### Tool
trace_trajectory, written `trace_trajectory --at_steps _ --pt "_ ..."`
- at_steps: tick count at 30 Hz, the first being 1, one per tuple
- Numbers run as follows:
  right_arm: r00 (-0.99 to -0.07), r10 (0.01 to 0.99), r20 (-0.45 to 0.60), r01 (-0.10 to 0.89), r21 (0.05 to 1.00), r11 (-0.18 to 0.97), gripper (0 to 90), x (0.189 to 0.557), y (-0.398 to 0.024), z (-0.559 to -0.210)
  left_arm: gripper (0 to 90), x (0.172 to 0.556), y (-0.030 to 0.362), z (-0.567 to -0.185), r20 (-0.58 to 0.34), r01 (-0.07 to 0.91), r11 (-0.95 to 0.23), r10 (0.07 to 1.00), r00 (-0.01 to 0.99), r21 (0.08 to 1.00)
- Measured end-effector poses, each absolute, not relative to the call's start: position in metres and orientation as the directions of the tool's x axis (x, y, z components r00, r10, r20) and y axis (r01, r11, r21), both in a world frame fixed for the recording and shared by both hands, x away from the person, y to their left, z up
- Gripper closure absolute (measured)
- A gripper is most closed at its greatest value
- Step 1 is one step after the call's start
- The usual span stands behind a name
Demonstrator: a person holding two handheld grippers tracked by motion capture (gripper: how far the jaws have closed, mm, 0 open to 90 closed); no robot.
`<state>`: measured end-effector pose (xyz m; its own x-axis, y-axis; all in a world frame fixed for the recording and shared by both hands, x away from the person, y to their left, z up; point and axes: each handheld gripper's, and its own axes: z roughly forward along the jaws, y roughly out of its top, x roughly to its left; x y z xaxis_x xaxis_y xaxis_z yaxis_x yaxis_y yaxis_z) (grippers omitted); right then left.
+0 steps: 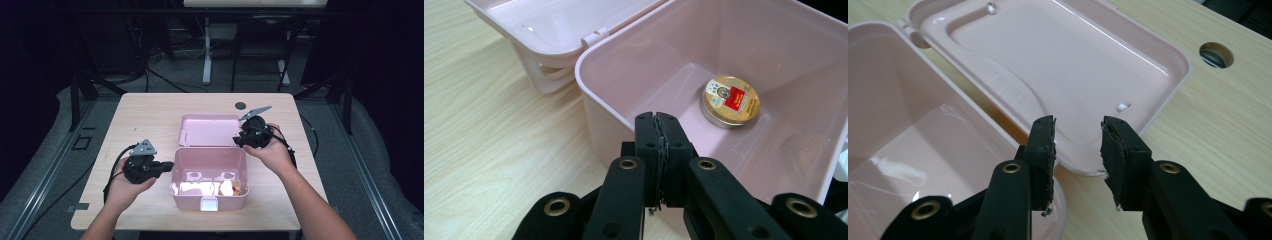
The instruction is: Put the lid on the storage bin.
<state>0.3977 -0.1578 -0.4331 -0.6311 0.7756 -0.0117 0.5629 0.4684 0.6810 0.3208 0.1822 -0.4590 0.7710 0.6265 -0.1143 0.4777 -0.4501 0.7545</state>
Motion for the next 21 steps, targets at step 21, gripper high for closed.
trace_trajectory --at_steps 21 --pt "-0.533 0.846 0.002 0.613 0.69 0.385 64.1 0.423 -0.167 -0.443 85.3 0.32 0.179 -0.46 -0.124 0.482 -0.439 0.629 0.767 0.759"
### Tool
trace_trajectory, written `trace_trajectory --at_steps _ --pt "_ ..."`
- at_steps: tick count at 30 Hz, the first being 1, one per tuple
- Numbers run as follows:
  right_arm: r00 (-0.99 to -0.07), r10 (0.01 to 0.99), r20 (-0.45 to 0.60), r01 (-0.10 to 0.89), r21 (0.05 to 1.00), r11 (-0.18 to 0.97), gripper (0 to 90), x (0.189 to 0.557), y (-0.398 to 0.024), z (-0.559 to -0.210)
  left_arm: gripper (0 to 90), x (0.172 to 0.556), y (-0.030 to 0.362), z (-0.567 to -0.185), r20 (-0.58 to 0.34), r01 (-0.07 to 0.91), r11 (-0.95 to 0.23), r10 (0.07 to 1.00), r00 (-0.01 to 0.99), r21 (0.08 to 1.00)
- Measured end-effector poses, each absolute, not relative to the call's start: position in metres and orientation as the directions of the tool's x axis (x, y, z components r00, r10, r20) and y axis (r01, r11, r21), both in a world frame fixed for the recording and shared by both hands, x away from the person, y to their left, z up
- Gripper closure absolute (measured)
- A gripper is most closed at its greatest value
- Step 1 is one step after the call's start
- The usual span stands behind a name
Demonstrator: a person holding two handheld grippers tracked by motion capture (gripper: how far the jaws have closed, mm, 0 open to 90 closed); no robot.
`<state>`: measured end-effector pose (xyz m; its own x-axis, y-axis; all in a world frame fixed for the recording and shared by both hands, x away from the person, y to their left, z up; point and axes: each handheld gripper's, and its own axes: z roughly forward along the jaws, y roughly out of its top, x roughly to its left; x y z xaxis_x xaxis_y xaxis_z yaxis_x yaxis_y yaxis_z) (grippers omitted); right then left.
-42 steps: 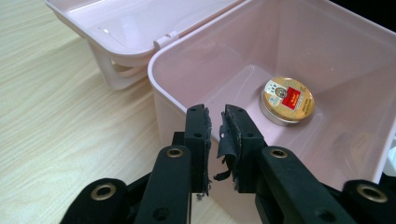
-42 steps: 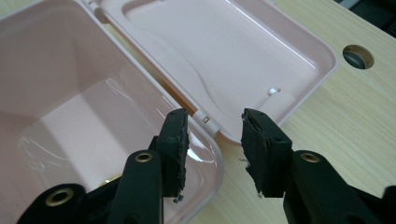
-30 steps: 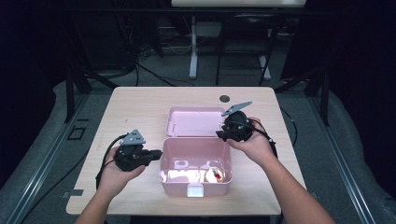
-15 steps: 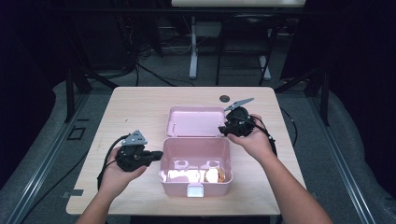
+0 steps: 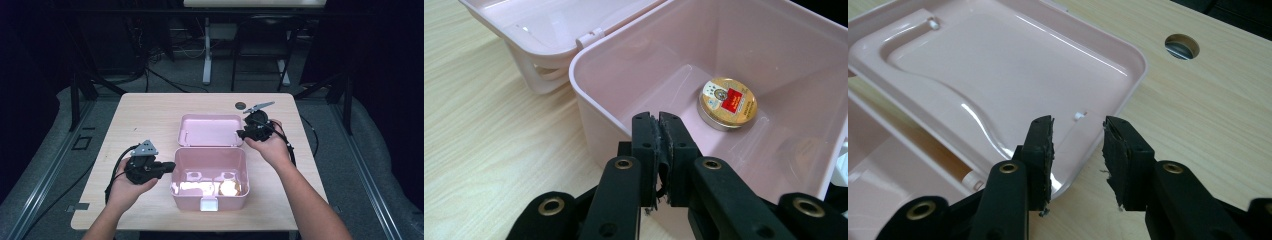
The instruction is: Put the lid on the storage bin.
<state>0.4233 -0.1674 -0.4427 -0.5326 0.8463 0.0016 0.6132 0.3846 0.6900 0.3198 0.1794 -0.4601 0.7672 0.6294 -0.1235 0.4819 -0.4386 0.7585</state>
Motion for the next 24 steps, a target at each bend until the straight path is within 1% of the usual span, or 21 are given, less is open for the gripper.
trace_trajectory --at_steps 15,24 --pt "-0.482 0.876 0.015 0.649 0.678 0.346 64.2 0.439 -0.169 -0.452 83.8 0.319 0.178 -0.46 -0.109 0.478 -0.45 0.632 0.767 0.755" --pt "-0.438 0.899 0.023 0.679 0.664 0.313 64.2 0.449 -0.167 -0.459 83.7 0.319 0.179 -0.461 -0.12 0.485 -0.441 0.634 0.764 0.755"
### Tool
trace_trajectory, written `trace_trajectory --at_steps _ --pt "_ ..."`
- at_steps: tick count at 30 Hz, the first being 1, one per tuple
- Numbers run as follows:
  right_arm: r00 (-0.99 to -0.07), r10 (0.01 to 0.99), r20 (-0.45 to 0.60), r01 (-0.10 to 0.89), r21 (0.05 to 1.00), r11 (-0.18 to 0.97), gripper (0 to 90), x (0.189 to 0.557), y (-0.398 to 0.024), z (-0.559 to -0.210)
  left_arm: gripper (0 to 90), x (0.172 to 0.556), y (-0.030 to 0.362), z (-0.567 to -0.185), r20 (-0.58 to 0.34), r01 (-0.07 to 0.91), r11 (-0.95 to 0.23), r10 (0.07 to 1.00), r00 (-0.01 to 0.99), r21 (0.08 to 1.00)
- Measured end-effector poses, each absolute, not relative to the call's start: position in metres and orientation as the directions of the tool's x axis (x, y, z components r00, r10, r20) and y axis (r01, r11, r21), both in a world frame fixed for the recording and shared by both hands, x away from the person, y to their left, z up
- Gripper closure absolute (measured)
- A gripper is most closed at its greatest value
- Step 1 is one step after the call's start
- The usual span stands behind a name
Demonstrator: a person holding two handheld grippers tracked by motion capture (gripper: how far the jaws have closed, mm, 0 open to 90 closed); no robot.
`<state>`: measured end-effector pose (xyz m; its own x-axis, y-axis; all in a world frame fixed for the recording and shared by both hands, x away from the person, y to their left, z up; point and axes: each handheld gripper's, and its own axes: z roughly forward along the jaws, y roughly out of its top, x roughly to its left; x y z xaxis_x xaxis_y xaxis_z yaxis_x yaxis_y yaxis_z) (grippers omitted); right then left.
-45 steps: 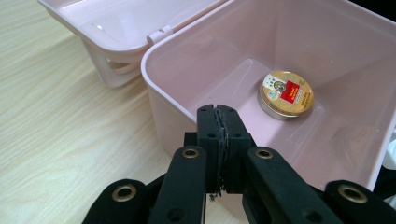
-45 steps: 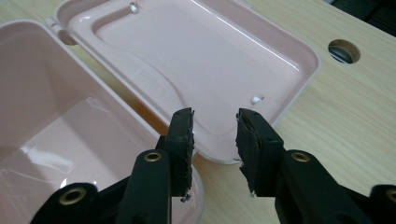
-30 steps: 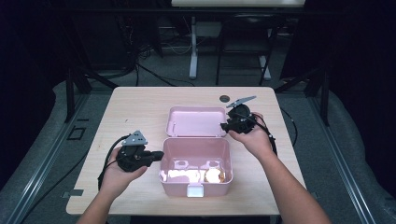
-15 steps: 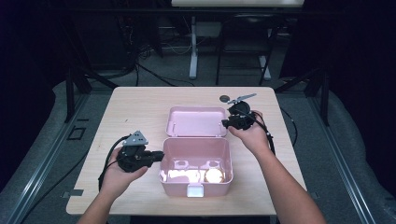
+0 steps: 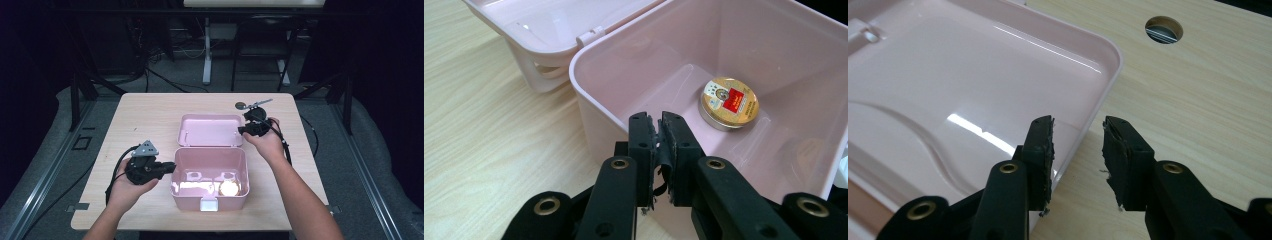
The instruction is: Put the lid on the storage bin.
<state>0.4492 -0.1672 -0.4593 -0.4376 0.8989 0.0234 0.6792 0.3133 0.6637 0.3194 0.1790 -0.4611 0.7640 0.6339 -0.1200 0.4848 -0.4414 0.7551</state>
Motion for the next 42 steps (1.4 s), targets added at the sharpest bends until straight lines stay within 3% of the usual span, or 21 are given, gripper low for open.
trace_trajectory --at_steps 25,42 --pt "-0.33 0.94 0.084 0.74 0.641 0.203 65.1 0.469 -0.165 -0.472 83.6 0.319 0.179 -0.462 -0.121 0.485 -0.43 0.64 0.758 0.761" --pt "-0.25 0.964 0.09 0.771 0.621 0.142 72.4 0.481 -0.155 -0.48 83.5 0.319 0.18 -0.462 -0.122 0.484 -0.431 0.638 0.76 0.762"
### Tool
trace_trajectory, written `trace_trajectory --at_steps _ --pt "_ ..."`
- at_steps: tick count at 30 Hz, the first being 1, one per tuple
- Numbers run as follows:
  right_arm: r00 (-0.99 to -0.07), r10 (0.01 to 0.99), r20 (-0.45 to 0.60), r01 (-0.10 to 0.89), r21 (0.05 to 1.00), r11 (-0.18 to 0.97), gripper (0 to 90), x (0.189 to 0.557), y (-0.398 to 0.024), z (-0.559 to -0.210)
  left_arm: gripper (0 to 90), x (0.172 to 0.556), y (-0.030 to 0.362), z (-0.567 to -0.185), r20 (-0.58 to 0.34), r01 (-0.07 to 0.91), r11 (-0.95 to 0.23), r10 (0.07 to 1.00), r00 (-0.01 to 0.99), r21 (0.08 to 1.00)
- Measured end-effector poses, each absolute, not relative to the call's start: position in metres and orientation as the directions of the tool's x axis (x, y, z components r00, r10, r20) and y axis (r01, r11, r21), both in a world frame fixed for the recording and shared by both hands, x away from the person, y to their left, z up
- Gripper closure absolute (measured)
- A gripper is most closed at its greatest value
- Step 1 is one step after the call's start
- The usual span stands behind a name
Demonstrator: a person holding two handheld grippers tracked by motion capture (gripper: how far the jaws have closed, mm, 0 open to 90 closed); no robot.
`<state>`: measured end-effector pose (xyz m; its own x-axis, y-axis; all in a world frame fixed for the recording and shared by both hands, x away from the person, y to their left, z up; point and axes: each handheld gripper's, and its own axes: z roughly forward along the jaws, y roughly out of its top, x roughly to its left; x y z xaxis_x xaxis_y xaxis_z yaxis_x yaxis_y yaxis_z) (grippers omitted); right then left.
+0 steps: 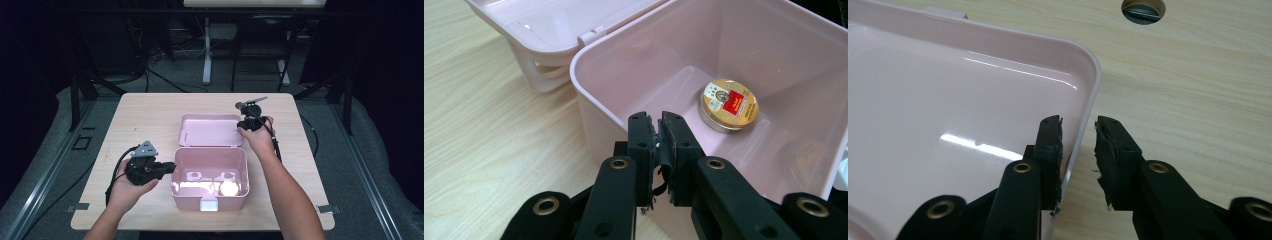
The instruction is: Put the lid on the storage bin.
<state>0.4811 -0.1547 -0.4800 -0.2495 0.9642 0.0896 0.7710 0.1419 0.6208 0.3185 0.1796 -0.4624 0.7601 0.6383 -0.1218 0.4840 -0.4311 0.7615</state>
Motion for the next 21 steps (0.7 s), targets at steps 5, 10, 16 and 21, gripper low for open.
trace_trajectory --at_steps 5,10,16,21 --pt "-0.232 0.969 0.078 0.779 0.612 0.137 75.1 0.4826 -0.1501 -0.4825 83.5 0.3183 0.1796 -0.4626 -0.124 0.485 -0.428 0.639 0.759 0.762" --pt "-0.22 0.973 0.075 0.783 0.608 0.13 78.4 0.4822 -0.1474 -0.4817 83.5 0.3183 0.1791 -0.4625 -0.125 0.487 -0.427 0.64 0.758 0.762" --pt "-0.197 0.975 0.103 0.786 0.611 0.094 81.6 0.4814 -0.1497 -0.4784 83.5 0.3182 0.1788 -0.4625 -0.127 0.489 -0.426 0.641 0.757 0.761" --pt "-0.192 0.975 0.109 0.781 0.619 0.084 82.4 0.4803 -0.1498 -0.4768 83.5 0.3182 0.1792 -0.4626 -0.125 0.487 -0.427 0.641 0.758 0.762"
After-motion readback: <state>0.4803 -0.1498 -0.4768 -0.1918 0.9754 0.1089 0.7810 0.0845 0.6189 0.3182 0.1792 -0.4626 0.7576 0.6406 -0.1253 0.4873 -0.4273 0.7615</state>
